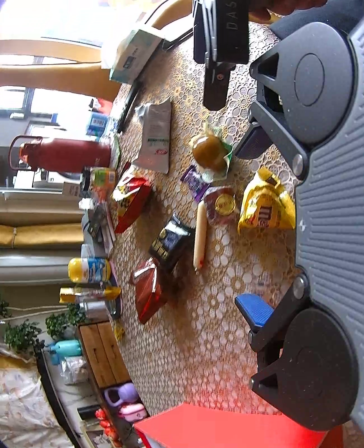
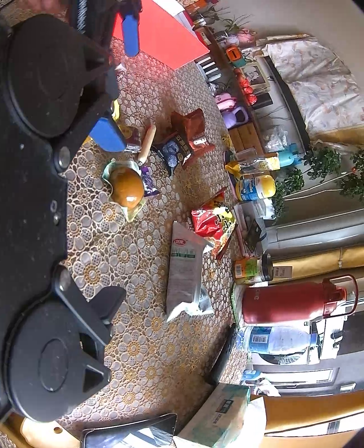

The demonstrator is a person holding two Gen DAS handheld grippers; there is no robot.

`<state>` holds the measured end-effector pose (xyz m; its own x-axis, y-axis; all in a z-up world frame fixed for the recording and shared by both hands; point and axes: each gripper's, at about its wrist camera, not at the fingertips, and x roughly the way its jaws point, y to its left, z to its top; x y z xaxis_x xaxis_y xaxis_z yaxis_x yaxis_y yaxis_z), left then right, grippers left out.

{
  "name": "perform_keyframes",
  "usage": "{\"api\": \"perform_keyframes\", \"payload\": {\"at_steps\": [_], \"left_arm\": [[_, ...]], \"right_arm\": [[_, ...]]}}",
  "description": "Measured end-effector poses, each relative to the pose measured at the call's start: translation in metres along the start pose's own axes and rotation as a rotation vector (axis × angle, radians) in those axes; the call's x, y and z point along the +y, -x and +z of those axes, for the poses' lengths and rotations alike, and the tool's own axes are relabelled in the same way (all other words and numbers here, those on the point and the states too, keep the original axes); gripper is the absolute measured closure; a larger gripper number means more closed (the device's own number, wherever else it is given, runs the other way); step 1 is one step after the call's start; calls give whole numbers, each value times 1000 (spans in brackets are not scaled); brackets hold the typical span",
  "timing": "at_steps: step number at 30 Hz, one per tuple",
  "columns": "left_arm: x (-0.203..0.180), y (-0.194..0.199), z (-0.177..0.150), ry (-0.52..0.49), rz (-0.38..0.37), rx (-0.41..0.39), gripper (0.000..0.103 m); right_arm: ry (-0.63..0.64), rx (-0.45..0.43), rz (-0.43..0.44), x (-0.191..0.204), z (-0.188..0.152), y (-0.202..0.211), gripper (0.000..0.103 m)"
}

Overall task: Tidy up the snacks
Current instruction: 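Move both tools back over the remaining snacks on the table, then grasp the yellow M&M's bag with the left tool while the right tool grasps the wrapped egg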

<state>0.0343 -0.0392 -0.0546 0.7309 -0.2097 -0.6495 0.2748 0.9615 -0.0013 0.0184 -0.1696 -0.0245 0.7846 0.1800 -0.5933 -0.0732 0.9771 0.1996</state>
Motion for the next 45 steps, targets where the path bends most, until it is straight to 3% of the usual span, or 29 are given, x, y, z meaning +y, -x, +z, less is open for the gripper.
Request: {"api": "perform_keyframes", "payload": {"at_steps": [10,13,15,23,39,42,45], "left_arm": [[-6,-14,-8,-10,12,9,3],[-8,-17,-9,-21,2,19,14],[-9,-20,-10,-31,3,37,32],[-10,-17,-15,-39,-34,50,67],[-3,-9,-18,-33,-32,39,71],[-3,-7,-17,-32,-31,31,71],[-2,-5,-17,-32,-31,25,72]], "right_arm": [[-28,14,-5,-11,-4,-7,0],[-24,15,-1,-9,-4,-10,0],[-21,17,2,-8,-4,-11,0],[8,19,15,3,-2,-20,1],[114,33,13,24,1,-58,1],[138,49,8,27,-3,-66,4],[192,26,-9,33,-7,-66,16]]}}
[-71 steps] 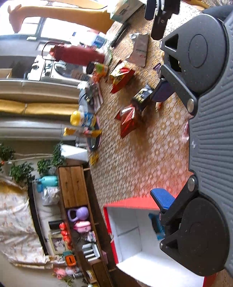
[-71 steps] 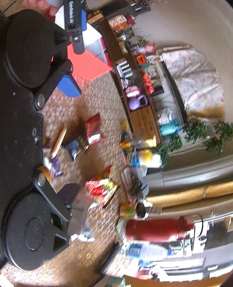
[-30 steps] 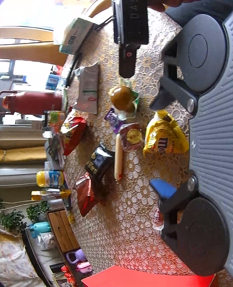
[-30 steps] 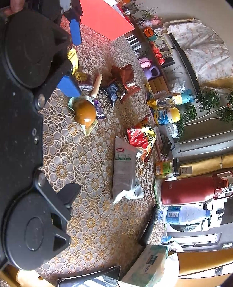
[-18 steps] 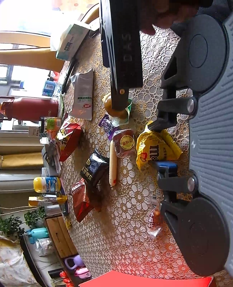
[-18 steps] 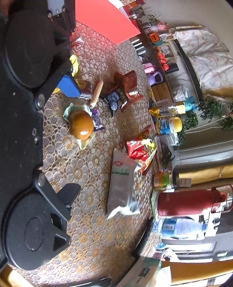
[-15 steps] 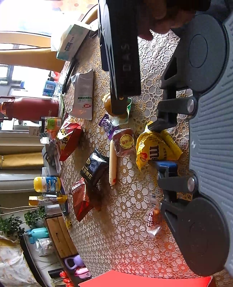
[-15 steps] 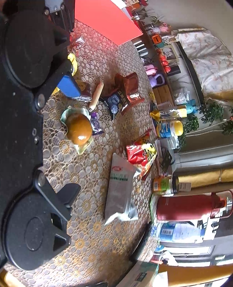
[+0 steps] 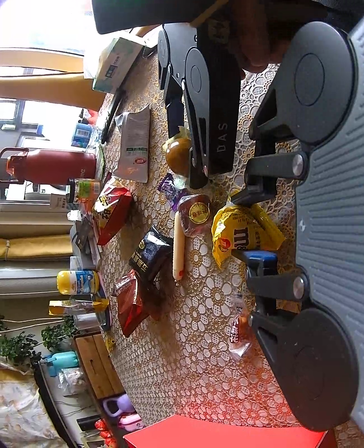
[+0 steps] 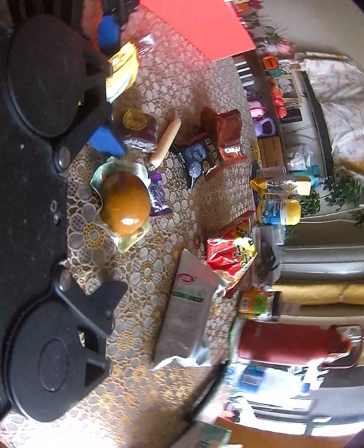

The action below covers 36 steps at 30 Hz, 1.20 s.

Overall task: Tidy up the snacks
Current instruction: 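Grasp the yellow M&M's bag with the left tool while the right tool grasps the wrapped egg, then carry the M&M's bag and wrapped egg over the red box with both tools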

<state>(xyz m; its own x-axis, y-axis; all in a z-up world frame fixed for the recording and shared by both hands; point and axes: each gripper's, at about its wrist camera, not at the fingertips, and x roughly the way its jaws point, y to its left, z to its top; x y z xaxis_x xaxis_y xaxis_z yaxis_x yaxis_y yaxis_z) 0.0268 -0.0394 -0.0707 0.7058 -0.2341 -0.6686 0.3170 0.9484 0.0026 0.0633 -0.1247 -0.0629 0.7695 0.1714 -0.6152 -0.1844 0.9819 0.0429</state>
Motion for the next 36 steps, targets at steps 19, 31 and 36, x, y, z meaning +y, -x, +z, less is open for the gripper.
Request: {"api": "perform_keyframes", "payload": {"at_steps": [19,31,36], "left_arm": [[20,31,9,38,42,-87,73],[51,76,23,80,92,-190,73],[72,96,26,98,121,-226,73]], "right_arm": [[-40,-66,13,-3,2,24,45],[-38,-145,52,10,26,55,45],[-14,-184,84,25,41,66,45]]}}
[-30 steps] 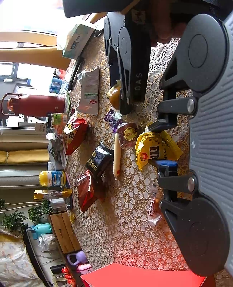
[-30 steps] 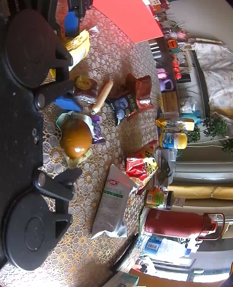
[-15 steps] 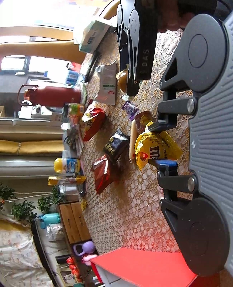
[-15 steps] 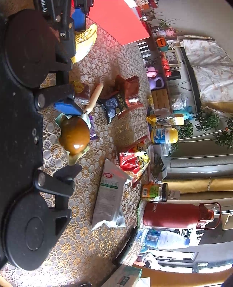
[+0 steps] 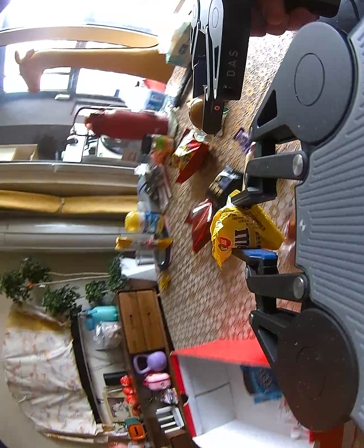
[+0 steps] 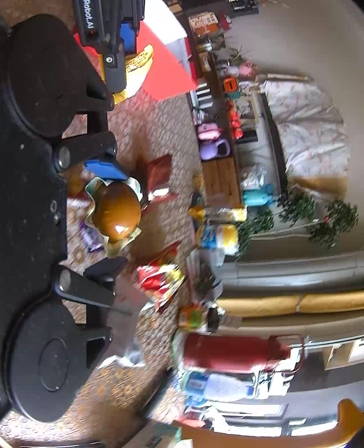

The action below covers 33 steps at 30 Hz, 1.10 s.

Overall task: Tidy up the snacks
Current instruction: 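Carry the M&M's bag and wrapped egg over the red box with both tools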

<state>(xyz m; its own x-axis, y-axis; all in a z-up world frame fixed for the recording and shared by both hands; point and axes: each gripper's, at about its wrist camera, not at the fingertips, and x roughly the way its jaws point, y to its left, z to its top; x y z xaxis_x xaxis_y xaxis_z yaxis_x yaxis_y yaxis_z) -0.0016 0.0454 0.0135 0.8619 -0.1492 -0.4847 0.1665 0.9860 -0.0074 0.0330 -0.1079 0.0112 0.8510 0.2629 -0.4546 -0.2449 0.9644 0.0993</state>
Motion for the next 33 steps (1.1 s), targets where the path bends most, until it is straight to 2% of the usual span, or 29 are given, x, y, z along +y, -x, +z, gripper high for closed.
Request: {"api": "perform_keyframes", "payload": {"at_steps": [7,19,25,33], "left_arm": [[41,21,8,28,75,-37,73],[111,51,12,57,210,-61,73],[142,58,11,75,262,-53,73],[185,58,10,73,310,-4,73]], "right_arm": [[51,-39,64,30,25,1,45],[151,-65,206,106,54,-13,45],[190,-72,277,144,64,-20,45],[233,-63,368,188,74,-30,45]]}}
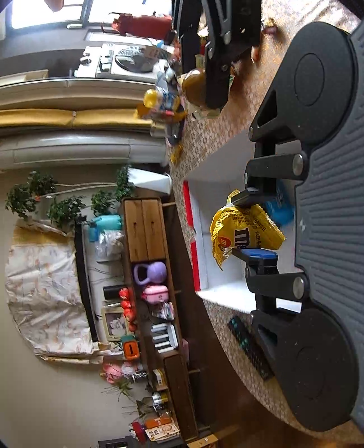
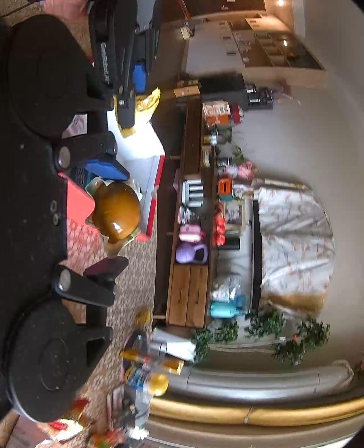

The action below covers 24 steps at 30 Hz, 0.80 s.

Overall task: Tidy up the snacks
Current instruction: 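Carry the M&M's bag and wrapped egg over the red box with both tools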

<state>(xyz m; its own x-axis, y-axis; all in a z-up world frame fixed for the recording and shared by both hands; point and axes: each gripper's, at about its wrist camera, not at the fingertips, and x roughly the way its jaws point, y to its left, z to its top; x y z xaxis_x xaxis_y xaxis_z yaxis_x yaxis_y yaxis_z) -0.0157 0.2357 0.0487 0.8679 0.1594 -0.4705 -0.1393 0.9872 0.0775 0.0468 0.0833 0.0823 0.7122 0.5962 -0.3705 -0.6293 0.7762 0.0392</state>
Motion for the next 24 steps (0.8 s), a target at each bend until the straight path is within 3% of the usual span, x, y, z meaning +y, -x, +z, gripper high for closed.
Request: {"api": "perform_keyframes", "payload": {"at_steps": [8,16,24], "left_arm": [[29,-29,-4,-32,2,89,73],[46,-63,-9,-50,-46,199,73],[46,-90,-14,-100,-92,270,73]], "right_arm": [[74,58,85,33,5,-28,45],[145,202,176,52,0,-61,45],[209,324,186,68,-11,-81,45]]}}
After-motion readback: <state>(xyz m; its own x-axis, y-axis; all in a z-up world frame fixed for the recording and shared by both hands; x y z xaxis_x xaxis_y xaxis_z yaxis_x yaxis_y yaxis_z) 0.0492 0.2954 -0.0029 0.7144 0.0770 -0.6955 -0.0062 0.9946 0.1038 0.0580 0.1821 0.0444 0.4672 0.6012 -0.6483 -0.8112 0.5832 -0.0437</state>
